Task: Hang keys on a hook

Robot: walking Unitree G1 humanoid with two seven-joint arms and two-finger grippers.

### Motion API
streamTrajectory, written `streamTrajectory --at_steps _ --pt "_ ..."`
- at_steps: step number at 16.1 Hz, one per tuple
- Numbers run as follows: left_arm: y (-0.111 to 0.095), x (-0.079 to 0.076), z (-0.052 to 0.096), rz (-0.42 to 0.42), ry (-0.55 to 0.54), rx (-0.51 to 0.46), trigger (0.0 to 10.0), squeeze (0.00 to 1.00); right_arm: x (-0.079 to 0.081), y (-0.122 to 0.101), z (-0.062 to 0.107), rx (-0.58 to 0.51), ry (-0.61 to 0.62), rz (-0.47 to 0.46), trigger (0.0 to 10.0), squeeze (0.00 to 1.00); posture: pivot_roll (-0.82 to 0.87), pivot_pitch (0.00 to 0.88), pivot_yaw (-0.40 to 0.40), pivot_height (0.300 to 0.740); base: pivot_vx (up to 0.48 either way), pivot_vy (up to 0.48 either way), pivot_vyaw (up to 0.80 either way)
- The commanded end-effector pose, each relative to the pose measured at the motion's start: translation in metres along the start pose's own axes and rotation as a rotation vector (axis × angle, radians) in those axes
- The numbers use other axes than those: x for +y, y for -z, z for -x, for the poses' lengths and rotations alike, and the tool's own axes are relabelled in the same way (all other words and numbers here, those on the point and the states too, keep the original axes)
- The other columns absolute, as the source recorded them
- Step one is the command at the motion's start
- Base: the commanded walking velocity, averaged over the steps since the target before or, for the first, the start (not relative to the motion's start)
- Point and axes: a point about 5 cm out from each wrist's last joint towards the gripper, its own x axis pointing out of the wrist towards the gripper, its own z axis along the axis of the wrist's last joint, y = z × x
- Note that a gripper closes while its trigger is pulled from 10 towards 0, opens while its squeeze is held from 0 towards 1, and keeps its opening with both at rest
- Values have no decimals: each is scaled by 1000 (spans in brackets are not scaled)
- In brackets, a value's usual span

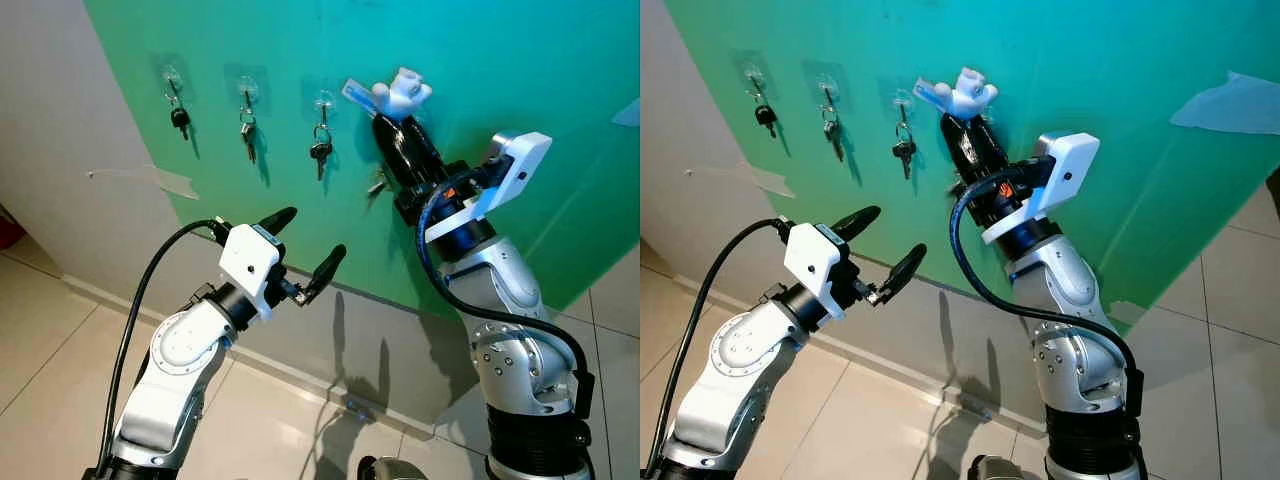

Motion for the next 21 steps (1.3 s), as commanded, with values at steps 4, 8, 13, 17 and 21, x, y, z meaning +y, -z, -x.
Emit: streamTrajectory --at_steps 4,8,13,17,21 --pt "-4 -7 0 5 51 -16 10000 0 -4 -3 -2 -7 33 20 10000 0 -69 60 22 740 0 0 0" --pt "-4 -9 0 6 59 -15 10000 0 -8 -2 -1 0 68 42 10000 0 -70 61 24 740 0 0 0" --pt "-4 -9 1 2 67 -15 10000 0 -17 3 0 18 156 74 10000 0 -66 65 21 740 0 0 0" --pt "-5 -9 1 0 69 -15 10000 0 -25 -3 0 -25 215 61 10000 0 -68 69 23 740 0 0 0" --pt "-6 -9 1 -4 67 -18 10000 0 -24 -10 -2 -68 218 50 10000 0 -67 73 23 740 0 0 0"
